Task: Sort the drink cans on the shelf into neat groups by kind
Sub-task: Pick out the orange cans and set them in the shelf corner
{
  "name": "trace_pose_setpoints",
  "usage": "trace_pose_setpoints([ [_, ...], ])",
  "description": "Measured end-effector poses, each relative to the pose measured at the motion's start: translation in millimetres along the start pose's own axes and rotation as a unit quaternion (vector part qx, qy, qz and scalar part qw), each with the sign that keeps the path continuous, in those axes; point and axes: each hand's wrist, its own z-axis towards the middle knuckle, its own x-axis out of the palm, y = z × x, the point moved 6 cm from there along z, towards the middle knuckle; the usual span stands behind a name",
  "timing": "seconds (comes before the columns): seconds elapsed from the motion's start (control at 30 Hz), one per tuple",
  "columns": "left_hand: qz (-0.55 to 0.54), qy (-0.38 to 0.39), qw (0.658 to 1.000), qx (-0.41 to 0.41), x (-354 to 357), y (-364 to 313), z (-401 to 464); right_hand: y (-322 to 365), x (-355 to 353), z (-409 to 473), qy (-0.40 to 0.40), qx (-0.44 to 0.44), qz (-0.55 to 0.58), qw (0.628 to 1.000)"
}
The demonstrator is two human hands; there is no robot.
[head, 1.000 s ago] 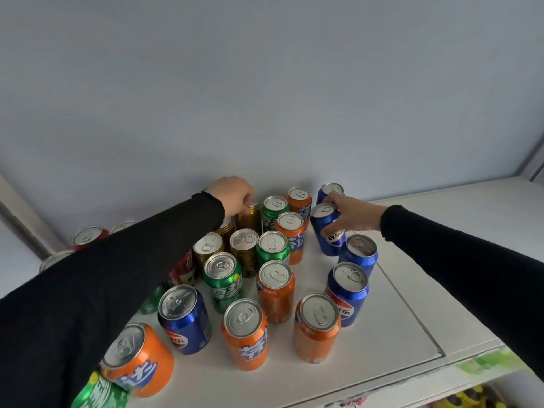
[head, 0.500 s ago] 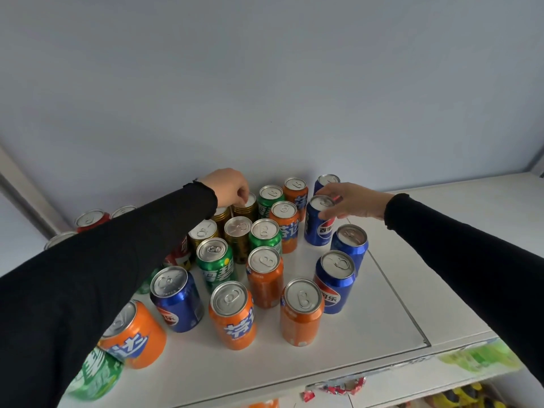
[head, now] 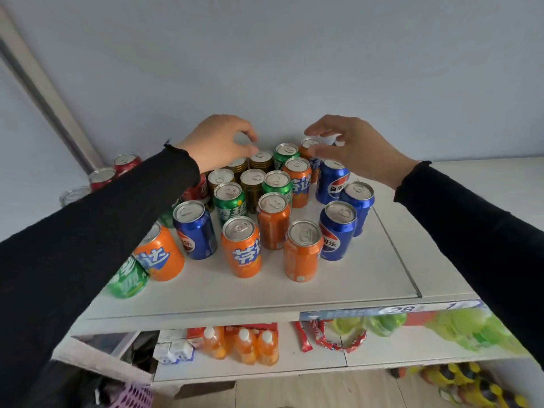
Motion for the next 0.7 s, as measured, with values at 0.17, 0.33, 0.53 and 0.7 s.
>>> trace_pose_setpoints([
  [0.17, -0.032, -0.033, 0.999, 0.008, -11.4, -22.1, -67.7, 31.8, 12.5, -54.3, -0.083, 0.007, 0.045, 0.996],
  [0.33, -0.108, -0.055, 0.993, 0.000, 3.9, -36.2, -138.2, 42.2, 40.8, -123.4, -0.171, 0.061, 0.108, 0.977],
  [0.53, -0.196, -0.096, 0.975, -0.047, 54.5, -28.1, -187.0, 18.4, 95.5, -178.0, -0.221, 0.157, 0.183, 0.945],
  [0.7, -0.278, -0.108, 0.947, -0.122, 97.5, -16.1, -194.5, 7.0, 139.1, -185.4, -0.182, 0.214, 0.213, 0.936],
])
